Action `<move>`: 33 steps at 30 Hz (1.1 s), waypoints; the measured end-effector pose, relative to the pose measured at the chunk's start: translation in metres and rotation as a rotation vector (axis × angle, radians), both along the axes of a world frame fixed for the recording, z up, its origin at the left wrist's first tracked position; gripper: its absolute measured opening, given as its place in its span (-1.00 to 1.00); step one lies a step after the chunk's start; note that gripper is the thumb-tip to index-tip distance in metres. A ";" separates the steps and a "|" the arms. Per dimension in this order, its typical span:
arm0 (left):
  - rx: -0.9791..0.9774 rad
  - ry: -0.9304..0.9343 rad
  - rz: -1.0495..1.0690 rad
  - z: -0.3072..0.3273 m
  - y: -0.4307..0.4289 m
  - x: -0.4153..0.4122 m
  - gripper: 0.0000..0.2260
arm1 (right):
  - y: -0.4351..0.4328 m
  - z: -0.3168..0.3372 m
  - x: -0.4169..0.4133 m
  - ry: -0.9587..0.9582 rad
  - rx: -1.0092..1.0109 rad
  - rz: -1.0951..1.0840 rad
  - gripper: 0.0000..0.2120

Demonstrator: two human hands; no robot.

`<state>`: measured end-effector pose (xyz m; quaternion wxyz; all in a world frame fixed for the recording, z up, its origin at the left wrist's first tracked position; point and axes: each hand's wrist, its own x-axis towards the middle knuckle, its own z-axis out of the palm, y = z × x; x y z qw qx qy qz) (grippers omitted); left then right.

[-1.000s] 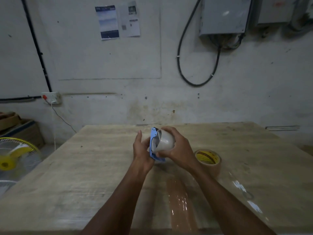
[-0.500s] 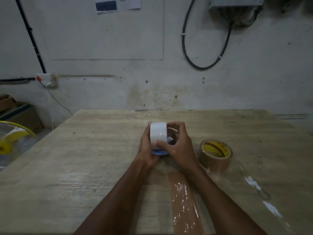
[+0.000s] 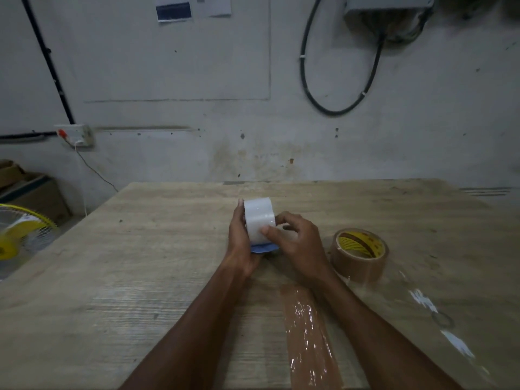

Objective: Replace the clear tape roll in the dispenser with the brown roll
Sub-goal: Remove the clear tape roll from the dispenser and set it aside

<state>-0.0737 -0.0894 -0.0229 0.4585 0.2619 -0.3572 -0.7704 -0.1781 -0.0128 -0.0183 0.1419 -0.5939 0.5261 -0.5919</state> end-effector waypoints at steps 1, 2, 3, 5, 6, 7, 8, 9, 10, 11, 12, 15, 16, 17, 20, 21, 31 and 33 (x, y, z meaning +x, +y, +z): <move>0.000 -0.010 0.002 0.001 0.001 0.000 -0.51 | 0.000 -0.001 0.000 -0.003 0.016 0.031 -0.64; 0.000 -0.025 0.010 0.002 0.001 0.000 -0.50 | -0.001 -0.002 -0.001 -0.002 0.030 0.057 -0.64; 0.005 -0.042 0.021 0.002 0.001 -0.001 -0.49 | -0.001 -0.003 -0.001 0.002 0.042 0.079 -0.66; 0.013 -0.053 0.028 0.002 0.000 -0.001 -0.49 | -0.003 -0.004 0.000 0.003 0.043 0.103 -0.72; 0.017 -0.052 0.026 0.003 0.002 -0.001 -0.49 | -0.004 -0.004 -0.001 -0.002 0.036 0.105 -0.75; 0.024 -0.047 0.021 0.003 0.001 -0.001 -0.49 | -0.004 -0.004 -0.001 -0.003 0.029 0.101 -0.76; 0.031 -0.036 0.017 0.003 0.001 -0.001 -0.49 | -0.005 -0.004 -0.002 -0.003 0.023 0.097 -0.77; 0.037 -0.024 0.011 0.003 0.001 -0.001 -0.49 | -0.005 -0.004 -0.002 -0.009 0.020 0.096 -0.77; 0.042 -0.017 0.007 0.003 0.002 -0.001 -0.50 | -0.005 -0.004 -0.002 -0.020 0.018 0.097 -0.77; 0.045 -0.011 0.010 0.003 0.002 -0.002 -0.50 | -0.006 -0.005 -0.002 -0.033 0.016 0.097 -0.77; 0.047 -0.010 0.011 0.004 0.002 -0.002 -0.50 | -0.006 -0.006 -0.002 -0.046 0.013 0.098 -0.77; 0.058 -0.021 0.018 0.004 0.003 -0.003 -0.50 | -0.005 -0.004 0.000 -0.074 0.004 0.106 -0.75; 0.058 -0.030 0.026 0.004 0.003 -0.003 -0.49 | -0.005 -0.003 0.000 -0.081 0.004 0.112 -0.75; 0.051 -0.040 0.028 0.003 0.003 -0.004 -0.49 | -0.005 -0.002 -0.001 -0.095 0.005 0.118 -0.76; 0.033 -0.089 0.039 0.004 0.004 -0.005 -0.49 | -0.003 0.003 -0.002 -0.151 0.009 0.127 -0.81; 0.026 -0.100 0.039 0.005 0.006 -0.006 -0.49 | -0.003 0.004 -0.002 -0.163 0.008 0.121 -0.83; -0.050 -0.149 -0.003 0.016 0.027 -0.011 -0.63 | -0.003 0.013 -0.007 -0.309 -0.012 0.086 -0.71; -0.047 -0.153 -0.001 0.015 0.026 -0.011 -0.63 | -0.003 0.013 -0.007 -0.307 -0.005 0.078 -0.75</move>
